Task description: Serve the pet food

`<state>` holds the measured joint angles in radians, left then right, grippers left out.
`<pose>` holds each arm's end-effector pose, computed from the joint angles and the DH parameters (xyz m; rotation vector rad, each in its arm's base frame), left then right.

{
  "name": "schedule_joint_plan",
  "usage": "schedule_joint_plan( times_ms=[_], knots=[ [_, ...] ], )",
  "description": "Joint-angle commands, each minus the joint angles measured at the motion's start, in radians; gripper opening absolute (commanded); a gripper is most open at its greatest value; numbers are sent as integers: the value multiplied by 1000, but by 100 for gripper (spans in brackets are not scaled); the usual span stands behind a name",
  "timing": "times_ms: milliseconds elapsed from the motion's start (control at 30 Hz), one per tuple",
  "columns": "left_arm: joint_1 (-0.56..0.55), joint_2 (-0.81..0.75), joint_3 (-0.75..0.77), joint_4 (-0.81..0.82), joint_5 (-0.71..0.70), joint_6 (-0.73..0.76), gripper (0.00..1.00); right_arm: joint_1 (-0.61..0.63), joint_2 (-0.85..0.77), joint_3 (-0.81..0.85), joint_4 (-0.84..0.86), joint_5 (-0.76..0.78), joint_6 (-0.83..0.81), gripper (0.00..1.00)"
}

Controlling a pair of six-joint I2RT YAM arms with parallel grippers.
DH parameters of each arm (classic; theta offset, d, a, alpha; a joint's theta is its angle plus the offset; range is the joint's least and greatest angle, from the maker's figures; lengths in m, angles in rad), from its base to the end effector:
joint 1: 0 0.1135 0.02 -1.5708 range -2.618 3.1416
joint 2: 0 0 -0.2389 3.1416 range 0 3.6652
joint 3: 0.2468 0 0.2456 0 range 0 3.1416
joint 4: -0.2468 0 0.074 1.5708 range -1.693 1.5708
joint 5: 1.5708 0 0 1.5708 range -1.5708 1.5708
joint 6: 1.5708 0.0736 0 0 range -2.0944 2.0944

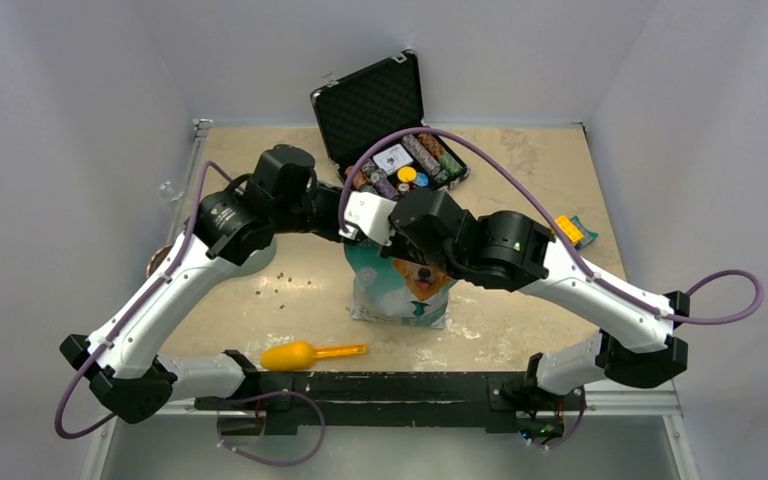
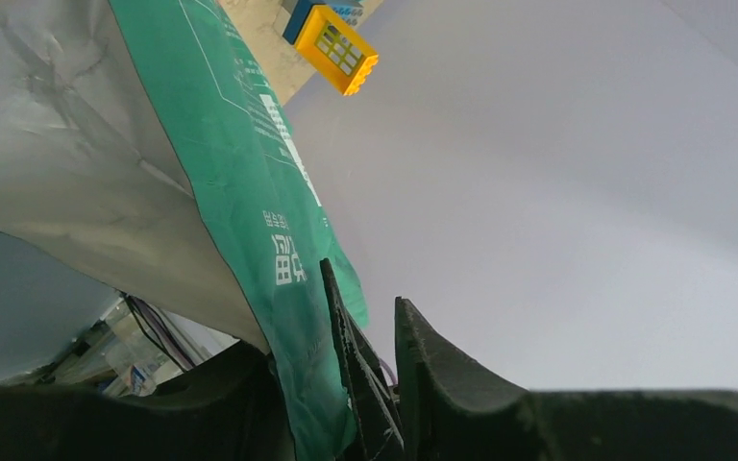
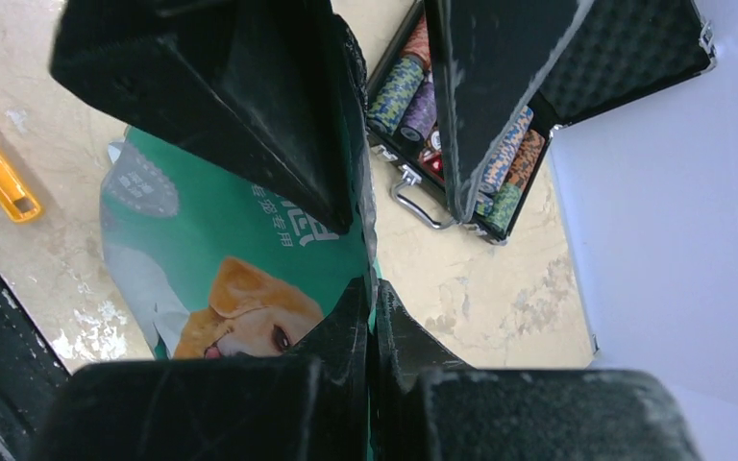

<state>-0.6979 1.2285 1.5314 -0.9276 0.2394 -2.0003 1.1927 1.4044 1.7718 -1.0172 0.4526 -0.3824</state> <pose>0.1936 -0.1851 0.3818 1.5429 -2.3058 1.4558 0.1380 0.2602 0.4058 -1.3392 1.6772 -0.0343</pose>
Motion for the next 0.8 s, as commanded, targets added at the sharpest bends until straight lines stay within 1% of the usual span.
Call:
schedule_joint_plan(
  times_ms=[0, 33, 67, 100, 133, 200, 233, 300, 333, 367, 433, 533, 567, 600, 767],
  knots=[
    [-17, -10, -3, 62, 27, 32, 38, 4, -42, 53, 152, 39, -52, 0],
    [-17, -20, -23, 86, 24, 30, 30, 4, -42, 49, 151, 40, -55, 0],
    [-17, -30, -46, 117, 15, 29, 20, 4, -41, 45, 148, 42, -59, 0],
    [-16, -38, -64, 143, 6, 30, 7, 4, -41, 41, 145, 47, -61, 0],
    [-15, -45, -78, 150, -2, 36, 0, 4, -41, 38, 143, 62, -62, 0],
    [-7, -66, -81, 109, -29, 35, 0, 4, -39, 37, 124, 97, -57, 0],
    [1, -74, -66, 49, -47, 26, 0, 3, -40, 38, 108, 120, -32, 0],
    [31, -69, -15, -52, -38, 41, 0, 2, -62, 15, 84, 150, -8, 0],
    [47, -63, -1, -71, -18, 59, 0, 1, -79, -10, 83, 154, -2, 0],
    [56, -61, -3, -78, 3, 58, 0, -2, -103, -50, 86, 153, 4, 0],
    [66, -64, -25, -38, 27, 48, 0, -19, -146, -108, 93, 139, 13, 0],
    [71, -68, -21, -35, 23, 44, 0, -34, -191, -176, 93, 140, 13, 7],
    [73, -72, -18, -36, 24, 44, 0, -40, -201, -190, 90, 137, 13, 5],
    [75, -73, -12, -40, 22, 44, 0, -49, -205, -191, 76, 118, 14, 0],
    [74, -75, 9, -62, 14, 47, 0, -54, -232, -214, 108, 148, 4, 0]
  ],
)
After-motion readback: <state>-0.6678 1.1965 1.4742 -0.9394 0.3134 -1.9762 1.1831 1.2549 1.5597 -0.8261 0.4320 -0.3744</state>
